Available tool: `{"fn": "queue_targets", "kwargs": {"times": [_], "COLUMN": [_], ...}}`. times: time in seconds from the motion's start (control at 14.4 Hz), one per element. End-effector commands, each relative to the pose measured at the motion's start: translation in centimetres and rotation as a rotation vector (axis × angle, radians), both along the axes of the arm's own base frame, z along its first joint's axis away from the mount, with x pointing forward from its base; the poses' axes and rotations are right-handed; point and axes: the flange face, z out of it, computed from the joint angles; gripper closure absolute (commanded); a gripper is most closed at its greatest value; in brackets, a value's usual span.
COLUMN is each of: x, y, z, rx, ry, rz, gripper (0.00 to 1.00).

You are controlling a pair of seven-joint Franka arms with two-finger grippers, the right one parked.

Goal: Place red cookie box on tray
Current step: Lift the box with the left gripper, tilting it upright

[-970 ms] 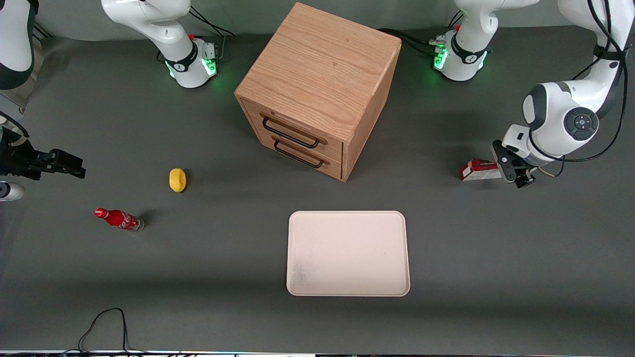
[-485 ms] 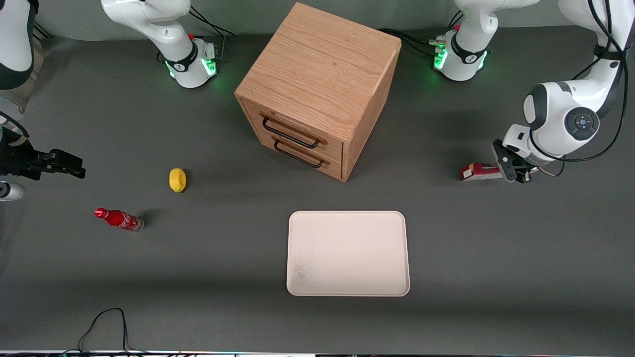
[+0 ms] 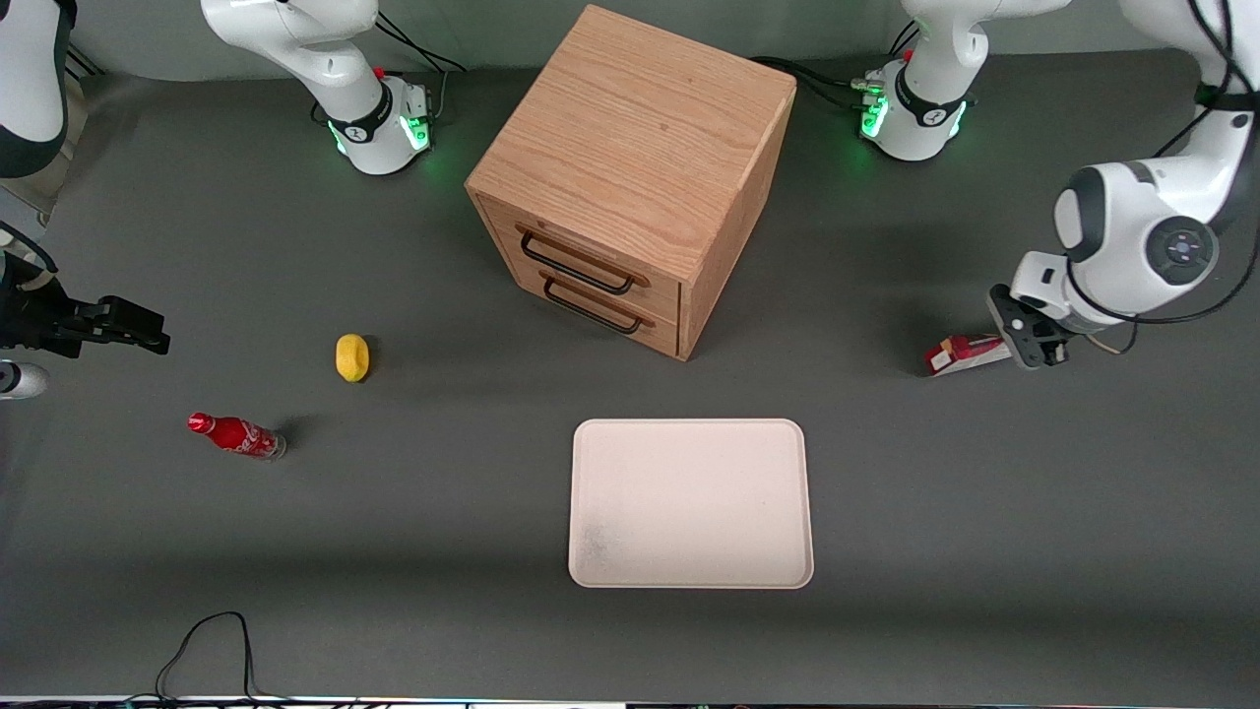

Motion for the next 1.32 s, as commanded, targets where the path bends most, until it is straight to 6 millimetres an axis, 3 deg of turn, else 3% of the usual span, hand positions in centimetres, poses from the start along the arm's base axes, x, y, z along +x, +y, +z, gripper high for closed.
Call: {"fn": "queue_targets", "kwargs": {"times": [0.0, 0.42, 0.69, 0.83, 1.04, 1.25], "x": [3.1, 7.3, 11.3, 13.7, 17.0, 19.3], "y": [-0.4, -5.2, -9.7, -13.7, -20.5, -25.3], "z": [7.5, 18.1, 21.6, 21.9, 18.8, 15.9], "rx": [0.015, 0.019, -0.036, -0.025, 0.003, 0.010], "ry": [0.024, -0.009, 0.037, 0.019, 0.019, 0.007], "rz": [0.118, 0.498, 0.765, 0.904, 1.044, 1.135], "gripper": [1.00, 1.00, 1.00, 1.00, 1.00, 1.00]}}
